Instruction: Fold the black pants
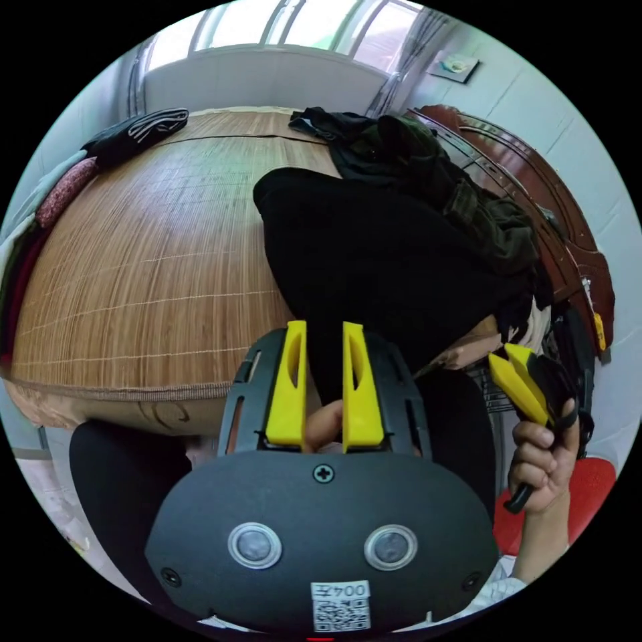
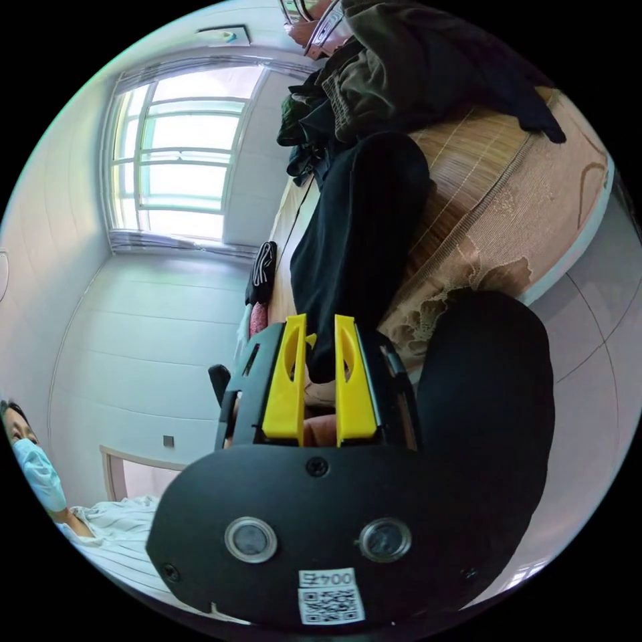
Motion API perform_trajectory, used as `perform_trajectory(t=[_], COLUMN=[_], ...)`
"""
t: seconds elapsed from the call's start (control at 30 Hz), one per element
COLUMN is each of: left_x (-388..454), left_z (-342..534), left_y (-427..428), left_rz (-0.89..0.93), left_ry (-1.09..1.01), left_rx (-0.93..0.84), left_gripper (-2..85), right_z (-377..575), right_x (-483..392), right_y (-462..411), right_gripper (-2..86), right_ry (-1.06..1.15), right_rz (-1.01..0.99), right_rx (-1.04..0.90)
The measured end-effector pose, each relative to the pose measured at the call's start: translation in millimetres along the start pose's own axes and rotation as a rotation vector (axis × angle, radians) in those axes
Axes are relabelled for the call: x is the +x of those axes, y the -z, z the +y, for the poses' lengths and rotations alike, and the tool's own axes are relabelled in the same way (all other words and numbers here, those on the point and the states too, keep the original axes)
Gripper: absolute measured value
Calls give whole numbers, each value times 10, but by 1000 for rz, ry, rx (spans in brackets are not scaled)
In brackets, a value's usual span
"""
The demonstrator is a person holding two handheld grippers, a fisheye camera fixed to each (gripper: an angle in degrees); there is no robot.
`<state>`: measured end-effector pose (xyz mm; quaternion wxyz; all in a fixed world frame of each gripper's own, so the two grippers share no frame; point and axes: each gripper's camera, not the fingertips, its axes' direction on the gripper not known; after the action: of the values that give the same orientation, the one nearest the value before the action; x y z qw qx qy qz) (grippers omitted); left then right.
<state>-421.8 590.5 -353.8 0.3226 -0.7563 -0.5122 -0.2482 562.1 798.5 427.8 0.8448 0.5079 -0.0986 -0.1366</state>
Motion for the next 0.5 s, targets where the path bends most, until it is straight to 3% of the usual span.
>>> perform_trajectory(t=[0.13, 0.3, 0.37, 0.5], left_x=[-409, -1058, -1316, -1469], left_z=[-307, -311, -421, -531], left_y=[507, 1064, 1081, 1329], left_rz=[57, 234, 379, 488], left_ry=[25, 132, 177, 240], left_rx=[27, 104, 27, 2], left_gripper=[74, 153, 175, 175], right_z=[35, 13, -27, 13], right_x=[-90, -73, 5, 15], right_y=[-10, 175, 203, 206], right_gripper=[82, 132, 135, 125], right_ry=[21, 16, -18, -28], right_rz=[39, 103, 80, 32], right_rx=[5, 105, 96, 76])
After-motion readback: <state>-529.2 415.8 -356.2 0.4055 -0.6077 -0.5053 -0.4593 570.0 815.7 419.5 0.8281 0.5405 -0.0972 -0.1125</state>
